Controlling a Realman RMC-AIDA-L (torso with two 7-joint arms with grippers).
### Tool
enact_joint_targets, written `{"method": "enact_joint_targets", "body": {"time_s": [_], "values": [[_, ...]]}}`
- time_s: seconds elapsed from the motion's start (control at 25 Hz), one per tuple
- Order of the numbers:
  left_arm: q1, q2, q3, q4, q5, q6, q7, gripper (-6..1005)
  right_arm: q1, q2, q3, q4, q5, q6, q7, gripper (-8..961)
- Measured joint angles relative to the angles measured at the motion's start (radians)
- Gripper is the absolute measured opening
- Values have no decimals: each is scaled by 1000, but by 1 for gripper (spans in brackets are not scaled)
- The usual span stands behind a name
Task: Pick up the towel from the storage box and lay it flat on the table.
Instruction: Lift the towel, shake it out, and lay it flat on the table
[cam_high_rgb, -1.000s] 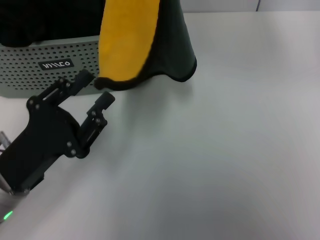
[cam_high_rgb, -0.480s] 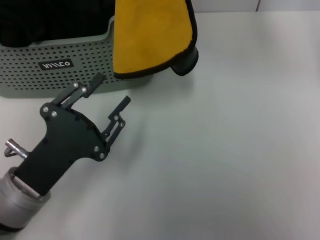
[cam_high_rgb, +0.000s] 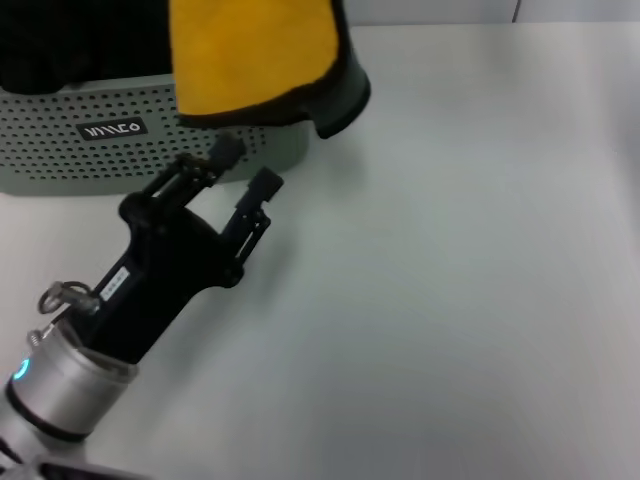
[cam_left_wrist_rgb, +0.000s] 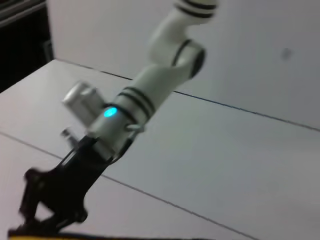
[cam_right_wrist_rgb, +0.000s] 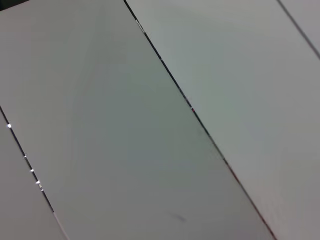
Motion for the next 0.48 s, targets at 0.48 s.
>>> {"method": "enact_joint_targets", "body": {"time_s": [0.48], "values": [[-28,0,-163,-54,49,-10,105,436,131,5,-80,175,46,51,-14,9]]}}
